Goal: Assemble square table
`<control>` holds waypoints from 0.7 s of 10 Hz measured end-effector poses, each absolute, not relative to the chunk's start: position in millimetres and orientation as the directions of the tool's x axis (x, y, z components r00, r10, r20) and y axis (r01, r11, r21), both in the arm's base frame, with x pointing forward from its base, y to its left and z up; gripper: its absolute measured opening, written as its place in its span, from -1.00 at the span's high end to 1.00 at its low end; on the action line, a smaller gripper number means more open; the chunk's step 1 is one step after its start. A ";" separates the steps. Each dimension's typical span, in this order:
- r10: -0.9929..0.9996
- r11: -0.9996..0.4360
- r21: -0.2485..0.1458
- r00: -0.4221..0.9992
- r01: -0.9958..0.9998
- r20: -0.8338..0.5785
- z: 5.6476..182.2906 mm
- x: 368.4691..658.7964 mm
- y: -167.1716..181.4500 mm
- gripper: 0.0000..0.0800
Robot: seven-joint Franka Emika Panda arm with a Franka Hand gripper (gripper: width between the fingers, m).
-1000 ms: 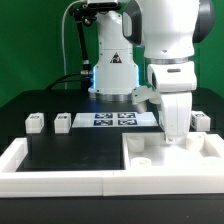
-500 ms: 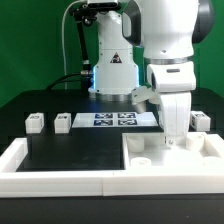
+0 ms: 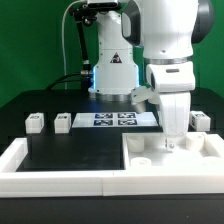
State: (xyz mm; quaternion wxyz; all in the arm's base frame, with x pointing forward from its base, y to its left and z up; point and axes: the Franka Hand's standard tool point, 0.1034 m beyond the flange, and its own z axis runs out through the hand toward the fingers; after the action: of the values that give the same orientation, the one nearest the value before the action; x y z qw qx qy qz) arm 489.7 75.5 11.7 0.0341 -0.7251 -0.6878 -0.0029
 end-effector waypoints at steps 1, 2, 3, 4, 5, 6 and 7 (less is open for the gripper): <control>0.997 -0.052 -0.045 0.054 0.998 0.051 11.7 489.7 75.4 -0.62; 0.996 -0.070 -0.045 0.073 0.996 0.050 12.7 488.9 75.9 -0.62; 0.991 -0.123 -0.041 0.124 0.992 0.045 19.4 485.0 78.2 -0.62; 0.983 -0.179 -0.035 0.180 0.983 0.038 28.7 479.5 81.5 -0.62; 0.968 -0.249 -0.026 0.250 0.968 0.033 39.1 474.8 87.8 -0.62; 0.947 -0.319 -0.017 0.319 0.948 0.028 49.6 471.3 96.2 -0.62; 0.925 -0.379 -0.011 0.379 0.925 0.026 57.0 469.8 107.1 -0.62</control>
Offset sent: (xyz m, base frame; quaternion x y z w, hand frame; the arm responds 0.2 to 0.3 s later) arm -0.0207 0.0005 0.0318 -0.0387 -0.0348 0.0947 0.9941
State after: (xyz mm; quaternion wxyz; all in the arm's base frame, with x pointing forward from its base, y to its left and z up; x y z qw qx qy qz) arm 469.8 107.1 57.0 0.0117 -0.8303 -0.5571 -0.0078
